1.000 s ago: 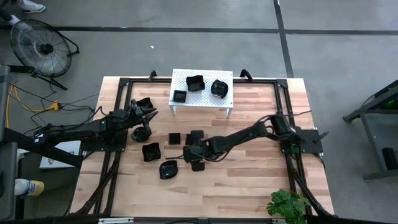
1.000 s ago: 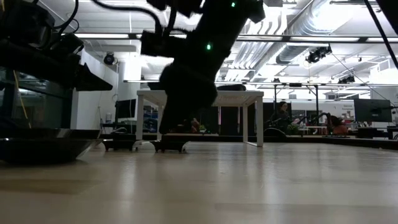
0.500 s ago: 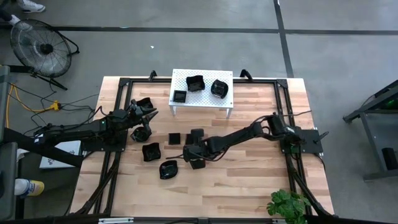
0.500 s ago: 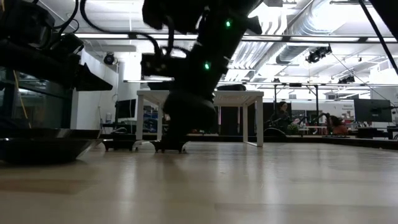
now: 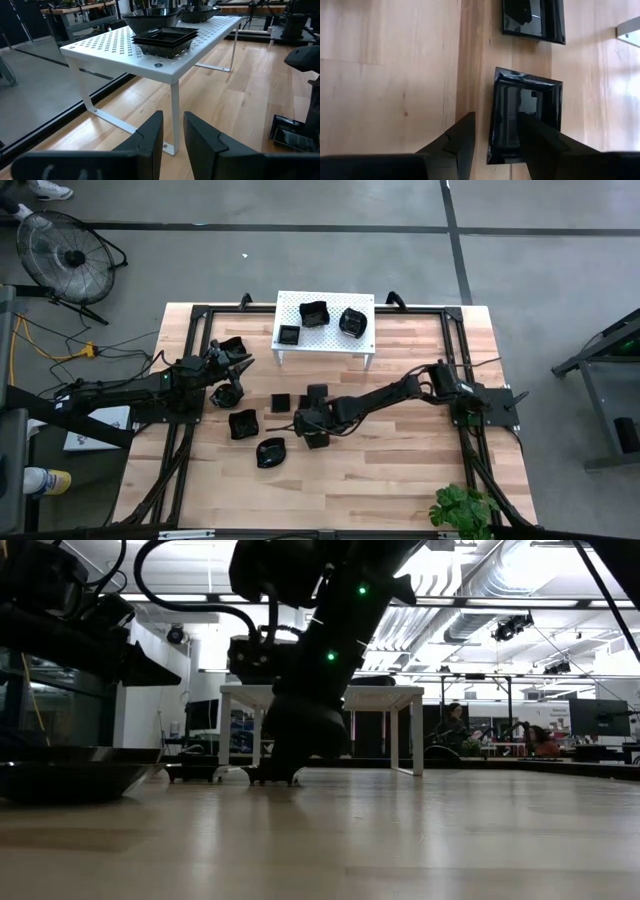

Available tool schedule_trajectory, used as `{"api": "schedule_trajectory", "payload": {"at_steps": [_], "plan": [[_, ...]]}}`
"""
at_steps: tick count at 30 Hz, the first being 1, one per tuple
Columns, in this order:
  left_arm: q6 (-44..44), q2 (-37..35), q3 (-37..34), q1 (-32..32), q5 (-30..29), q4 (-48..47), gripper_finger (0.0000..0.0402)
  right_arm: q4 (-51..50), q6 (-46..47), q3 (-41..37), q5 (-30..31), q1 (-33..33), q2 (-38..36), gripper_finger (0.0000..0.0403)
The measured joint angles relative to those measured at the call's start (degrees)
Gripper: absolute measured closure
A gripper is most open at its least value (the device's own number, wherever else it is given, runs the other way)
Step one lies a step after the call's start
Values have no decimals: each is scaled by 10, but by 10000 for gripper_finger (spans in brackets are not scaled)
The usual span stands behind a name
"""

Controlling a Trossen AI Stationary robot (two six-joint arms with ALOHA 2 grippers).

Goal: Pick & Place Mini shaped plates
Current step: Stack the square plate on top of the other square plates on the shelf

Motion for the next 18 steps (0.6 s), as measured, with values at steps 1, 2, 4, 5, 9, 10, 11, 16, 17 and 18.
{"api": "schedule_trajectory", "payload": {"at_steps": [1, 2, 4, 5, 9, 10, 11, 16, 17, 18], "plan": [[0, 0, 0, 0, 0, 0, 328, 0, 0, 0, 1, 0, 0, 265], [0, 0, 0, 0, 0, 0, 328, 0, 0, 0, 2, 0, 0, 265], [0, 0, 0, 0, 0, 0, 328, 0, 0, 0, 1, 0, 0, 265], [0, 0, 0, 0, 0, 0, 328, -1, 0, 0, -1, 0, 0, 265], [0, 0, 0, 0, 0, 0, 328, -4, 0, 0, -6, 0, 0, 266], [0, 0, 0, 0, 0, 0, 328, -5, 0, 0, -6, 0, 0, 266], [0, 0, 0, 0, 0, 0, 328, -5, 0, 0, -6, 0, 0, 266], [0, 0, 0, 0, 0, 0, 328, -5, 0, 0, -5, 0, 0, 266], [0, 0, 0, 0, 0, 0, 328, -4, 0, 0, -5, 0, 1, 266], [0, 0, 0, 0, 0, 0, 328, -4, 1, 0, -4, -1, 2, 266]]}}
